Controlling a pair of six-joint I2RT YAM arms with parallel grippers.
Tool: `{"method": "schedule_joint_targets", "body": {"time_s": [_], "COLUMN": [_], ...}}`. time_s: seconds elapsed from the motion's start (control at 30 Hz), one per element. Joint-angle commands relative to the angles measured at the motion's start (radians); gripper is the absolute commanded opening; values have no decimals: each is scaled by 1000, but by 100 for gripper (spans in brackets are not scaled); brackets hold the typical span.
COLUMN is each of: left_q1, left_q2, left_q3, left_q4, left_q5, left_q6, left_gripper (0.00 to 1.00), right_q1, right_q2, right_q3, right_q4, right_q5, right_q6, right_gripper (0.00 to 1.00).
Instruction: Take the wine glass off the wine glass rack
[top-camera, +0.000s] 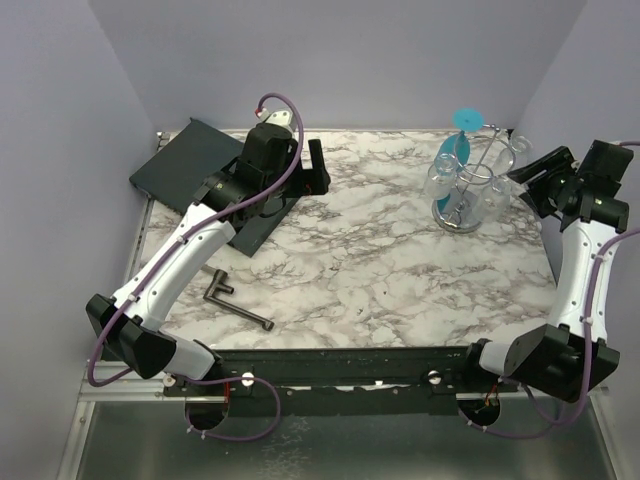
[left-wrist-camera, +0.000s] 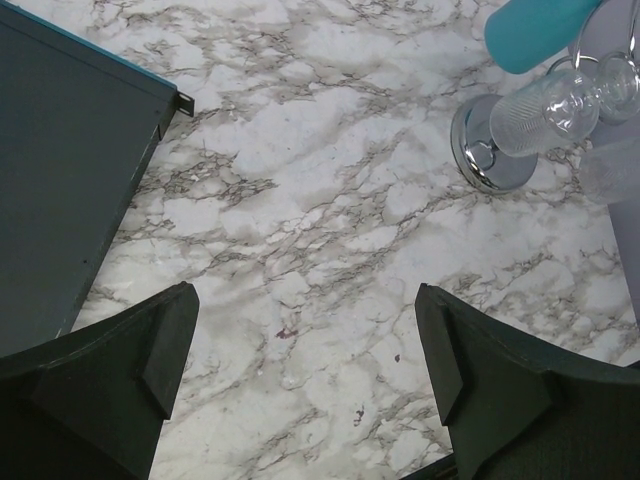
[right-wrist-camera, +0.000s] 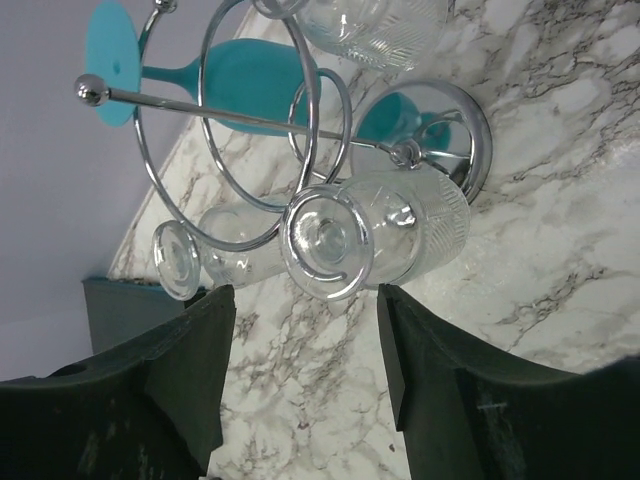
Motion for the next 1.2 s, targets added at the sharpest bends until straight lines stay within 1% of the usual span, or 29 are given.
{"method": "schedule_joint_targets", "body": {"time_s": [0.0,0.2,0.33,0.73,0.93,1.07,1.17], "left_q1": [7,8,10,16,17,19,19], "left_q2": [-33,-37,-32,-23,-19,-16,-16], "left_q3": [-6,-6,-6,-2,-1,2,3], "left_q4": [33,36,39,40,41,40,41], "left_q5": [28,28,31,37,40,41,43], "left_q6": [-7,-2,-1,6,8,11,13], "left_gripper": [99,99,99,99,99,99,99], "right_q1": [-8,-7,-7,-7,-8,-7,-7], "right_q2": [36,50,43,30,23,22,14], "right_q3": [-24,-78,-121,-178,-198,-214,-218], "right_q4": [54,107,140,206,223,236,239], "right_q5": [45,22,13,-3,-27,-36,-37], "right_q6": [19,56,86,177,204,225,235], "right_gripper": [63,61,58,40,37,31,30]}}
